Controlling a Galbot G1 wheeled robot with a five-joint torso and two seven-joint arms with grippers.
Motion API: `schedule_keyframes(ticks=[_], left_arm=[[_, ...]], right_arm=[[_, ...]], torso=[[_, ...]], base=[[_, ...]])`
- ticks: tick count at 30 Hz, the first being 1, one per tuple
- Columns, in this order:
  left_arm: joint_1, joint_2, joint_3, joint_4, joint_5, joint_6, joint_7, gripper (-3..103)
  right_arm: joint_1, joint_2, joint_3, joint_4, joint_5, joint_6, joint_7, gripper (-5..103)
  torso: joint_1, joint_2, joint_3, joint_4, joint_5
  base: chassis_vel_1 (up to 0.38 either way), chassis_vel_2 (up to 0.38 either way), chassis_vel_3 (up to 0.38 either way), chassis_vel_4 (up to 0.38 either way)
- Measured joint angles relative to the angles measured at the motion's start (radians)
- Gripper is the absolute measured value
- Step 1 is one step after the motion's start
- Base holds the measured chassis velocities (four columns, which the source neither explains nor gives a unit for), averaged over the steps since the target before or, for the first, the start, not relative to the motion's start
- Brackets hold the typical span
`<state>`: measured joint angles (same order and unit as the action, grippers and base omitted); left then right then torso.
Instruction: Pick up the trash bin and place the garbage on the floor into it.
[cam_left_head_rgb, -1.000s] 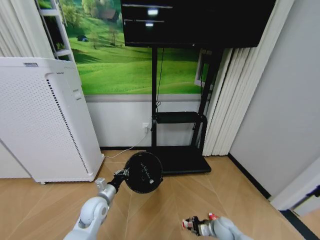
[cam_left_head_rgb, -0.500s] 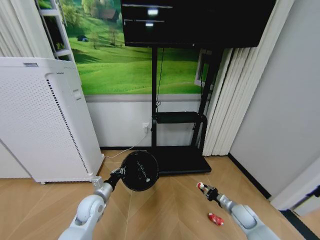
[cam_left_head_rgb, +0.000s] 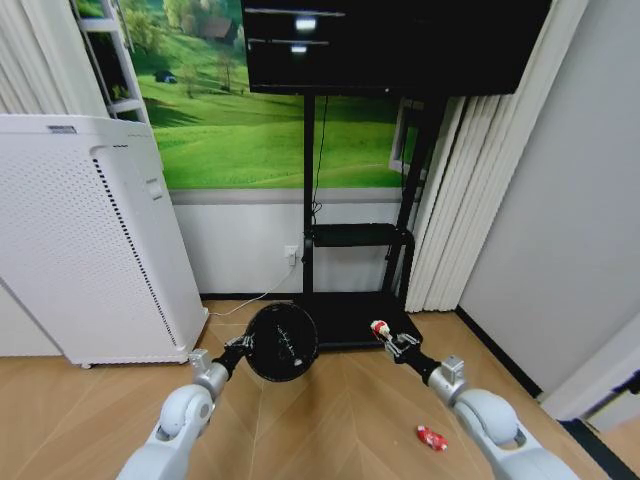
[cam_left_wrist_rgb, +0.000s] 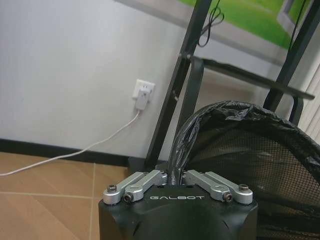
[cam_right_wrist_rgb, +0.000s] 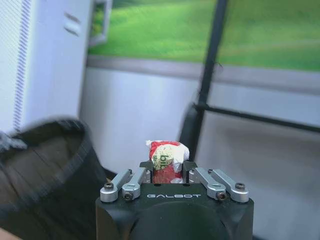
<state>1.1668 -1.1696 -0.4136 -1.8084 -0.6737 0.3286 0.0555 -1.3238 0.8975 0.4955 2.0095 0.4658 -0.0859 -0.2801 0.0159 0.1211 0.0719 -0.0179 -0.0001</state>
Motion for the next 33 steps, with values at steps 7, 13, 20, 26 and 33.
schedule_keyframes(ticks=[7,13,20,26,33], left_arm=[[-0.11,-0.03,0.127,0.108,0.003,0.012,-0.026,4],[-0.18,-0.109,0.253,0.155,0.007,0.013,-0.066,4],[-0.208,-0.189,0.307,0.194,0.036,0.009,-0.085,4],[-0.204,-0.207,0.321,0.196,0.059,0.006,-0.094,4],[-0.186,-0.206,0.31,0.184,0.067,0.004,-0.093,4]], right_arm=[[0.058,0.013,-0.122,0.115,-0.054,-0.067,-0.002,29],[0.091,0.016,-0.22,0.098,-0.096,-0.095,-0.001,29],[0.106,0.026,-0.241,0.041,-0.165,-0.109,0.003,25],[0.114,0.027,-0.214,0.012,-0.204,-0.103,0.016,50],[0.102,0.028,-0.21,0.033,-0.249,-0.101,0.024,77]], torso=[[0.0,0.0,0.0,-0.0002,0.0003],[0.0,0.0,0.0,-0.0003,0.0003],[0.0,0.0,0.0,-0.0003,0.0003],[0.0,0.0,0.0,0.0,0.0003],[0.0,0.0,0.0,0.0,0.0002]], base=[[0.0,0.0,0.0,0.0],[0.0,0.0,0.0,0.0],[0.0,0.0,0.0,0.0],[0.0,0.0,0.0,0.0],[0.0,0.0,0.0,0.0]])
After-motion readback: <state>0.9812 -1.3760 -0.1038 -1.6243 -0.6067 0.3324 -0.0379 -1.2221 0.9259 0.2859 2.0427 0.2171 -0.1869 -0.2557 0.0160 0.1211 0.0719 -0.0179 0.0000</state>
